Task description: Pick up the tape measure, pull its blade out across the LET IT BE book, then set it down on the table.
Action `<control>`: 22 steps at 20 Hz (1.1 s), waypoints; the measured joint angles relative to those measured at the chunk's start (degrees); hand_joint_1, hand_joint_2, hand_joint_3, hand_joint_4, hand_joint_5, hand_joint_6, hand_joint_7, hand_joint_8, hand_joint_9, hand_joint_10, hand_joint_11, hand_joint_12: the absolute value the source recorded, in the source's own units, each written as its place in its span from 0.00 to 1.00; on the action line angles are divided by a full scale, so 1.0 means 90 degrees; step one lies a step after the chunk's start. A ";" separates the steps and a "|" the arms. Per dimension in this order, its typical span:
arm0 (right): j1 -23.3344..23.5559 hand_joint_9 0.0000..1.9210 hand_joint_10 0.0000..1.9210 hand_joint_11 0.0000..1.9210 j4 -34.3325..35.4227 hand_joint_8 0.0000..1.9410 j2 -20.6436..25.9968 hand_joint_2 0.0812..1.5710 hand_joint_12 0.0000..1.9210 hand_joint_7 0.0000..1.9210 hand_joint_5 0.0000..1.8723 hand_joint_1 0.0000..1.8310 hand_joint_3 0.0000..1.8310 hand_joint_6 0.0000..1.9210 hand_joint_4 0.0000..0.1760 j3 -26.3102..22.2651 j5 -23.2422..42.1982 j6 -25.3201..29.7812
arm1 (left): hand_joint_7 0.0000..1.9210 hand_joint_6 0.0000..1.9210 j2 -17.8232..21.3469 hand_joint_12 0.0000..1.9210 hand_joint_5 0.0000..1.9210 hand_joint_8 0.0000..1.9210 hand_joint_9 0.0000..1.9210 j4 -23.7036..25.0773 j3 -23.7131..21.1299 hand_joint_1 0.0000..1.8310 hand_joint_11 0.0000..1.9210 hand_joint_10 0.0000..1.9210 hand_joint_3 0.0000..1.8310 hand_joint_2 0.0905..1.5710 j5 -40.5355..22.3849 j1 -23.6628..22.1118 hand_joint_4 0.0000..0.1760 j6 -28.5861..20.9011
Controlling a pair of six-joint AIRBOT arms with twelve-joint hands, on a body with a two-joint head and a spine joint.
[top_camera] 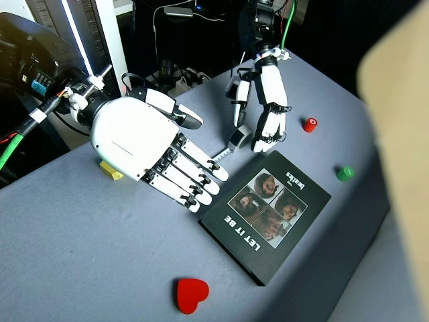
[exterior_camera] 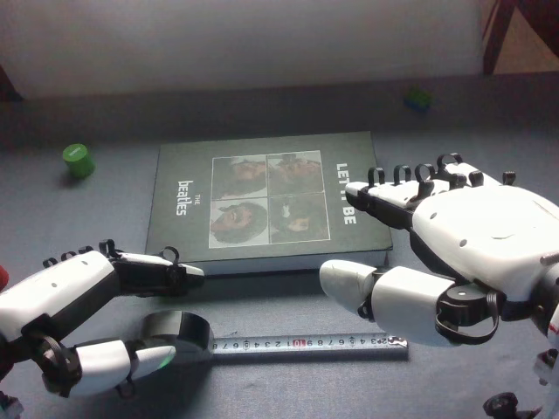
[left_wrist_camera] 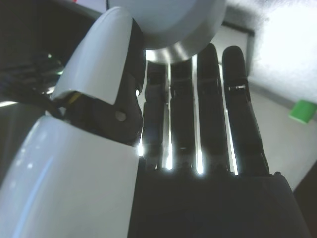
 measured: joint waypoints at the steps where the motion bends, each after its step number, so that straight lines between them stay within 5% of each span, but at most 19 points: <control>1: 0.0000 0.15 0.00 0.00 0.0002 0.00 0.0000 0.76 0.48 0.16 0.13 0.03 0.00 0.00 0.13 0.0000 0.0005 0.0000 | 0.33 0.00 -0.0007 0.36 0.33 0.00 0.30 0.0000 0.0000 0.63 0.16 0.00 0.00 0.70 0.0010 0.0007 0.00 0.0007; 22: 0.0000 0.16 0.00 0.00 -0.0039 0.00 -0.0002 0.76 0.49 0.16 0.13 0.03 0.00 0.00 0.11 0.0000 -0.0012 0.0007 | 0.33 0.00 -0.0223 0.35 0.32 0.00 0.30 -0.0024 0.0160 0.63 0.17 0.00 0.00 0.70 0.0068 0.0117 0.00 0.0321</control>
